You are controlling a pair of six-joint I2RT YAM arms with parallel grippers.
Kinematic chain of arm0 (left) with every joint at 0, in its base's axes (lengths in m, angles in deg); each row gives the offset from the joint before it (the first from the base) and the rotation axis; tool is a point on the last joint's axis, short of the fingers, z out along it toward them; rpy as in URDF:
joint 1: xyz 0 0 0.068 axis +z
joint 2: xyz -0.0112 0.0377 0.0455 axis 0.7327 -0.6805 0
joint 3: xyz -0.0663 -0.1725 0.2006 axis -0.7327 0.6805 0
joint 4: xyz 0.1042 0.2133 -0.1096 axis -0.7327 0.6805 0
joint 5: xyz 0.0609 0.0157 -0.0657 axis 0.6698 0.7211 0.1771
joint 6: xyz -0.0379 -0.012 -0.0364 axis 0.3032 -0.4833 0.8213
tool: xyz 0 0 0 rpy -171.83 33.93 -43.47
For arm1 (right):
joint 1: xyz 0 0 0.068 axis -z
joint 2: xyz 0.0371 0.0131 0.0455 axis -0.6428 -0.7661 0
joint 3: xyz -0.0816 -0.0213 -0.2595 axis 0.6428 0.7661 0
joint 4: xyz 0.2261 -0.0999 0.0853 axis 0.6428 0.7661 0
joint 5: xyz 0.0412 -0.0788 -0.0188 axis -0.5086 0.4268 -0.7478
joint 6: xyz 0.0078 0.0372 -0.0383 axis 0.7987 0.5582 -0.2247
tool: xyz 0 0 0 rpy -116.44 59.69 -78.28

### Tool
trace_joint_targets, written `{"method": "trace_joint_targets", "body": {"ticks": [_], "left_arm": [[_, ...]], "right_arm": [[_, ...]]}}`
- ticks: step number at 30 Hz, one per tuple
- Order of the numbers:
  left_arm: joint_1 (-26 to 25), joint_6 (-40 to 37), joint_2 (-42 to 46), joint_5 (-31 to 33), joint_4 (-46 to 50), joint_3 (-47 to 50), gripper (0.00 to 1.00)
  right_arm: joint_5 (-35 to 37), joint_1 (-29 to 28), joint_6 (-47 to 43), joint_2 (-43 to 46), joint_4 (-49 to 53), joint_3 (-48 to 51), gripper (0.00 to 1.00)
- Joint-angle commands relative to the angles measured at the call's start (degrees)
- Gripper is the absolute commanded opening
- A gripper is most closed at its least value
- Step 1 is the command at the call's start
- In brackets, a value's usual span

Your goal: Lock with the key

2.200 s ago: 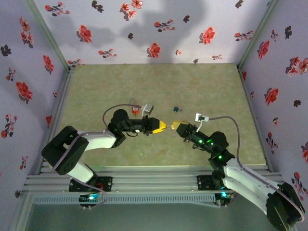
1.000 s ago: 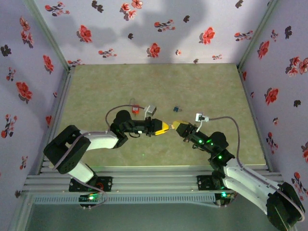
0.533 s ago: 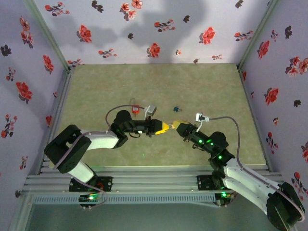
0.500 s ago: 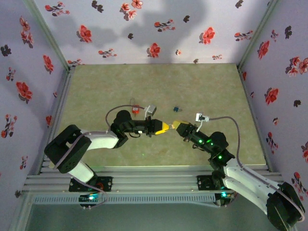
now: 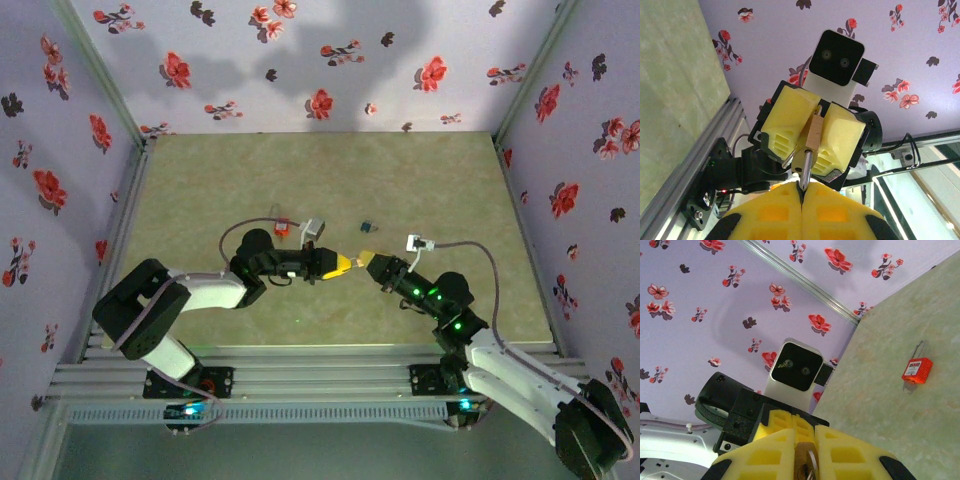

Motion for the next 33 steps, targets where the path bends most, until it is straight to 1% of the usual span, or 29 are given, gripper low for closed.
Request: {"method": "trace_joint_targets", "body": {"ticks": [1,6,24,33], "left_arm": [[-0.63,-2.7,-0.3,-0.32,-0.93,-0.32,0.0],[-0.7,-3.42,-0.44,-0.42,0.19,-0.39,0.0],[-1.17,-4.37,-0.07,0.28,1.2,-1.47,0.0],[-1.51,-7.51,1.52,1.0,6.03,-2.2,0.0]], "right_arm": [[-0.77,-0.75,1.1,0.34,1.91,-2.38,0.0],[-1.01,-0.73,1.42,0.32,4.29,-3.73,0.0],[-1.8,-1.09,4.16,-1.47,3.59,-4.41,0.0],[-1.85,-1.67,5.31,-1.56,4.31,-4.81,0.0]]}}
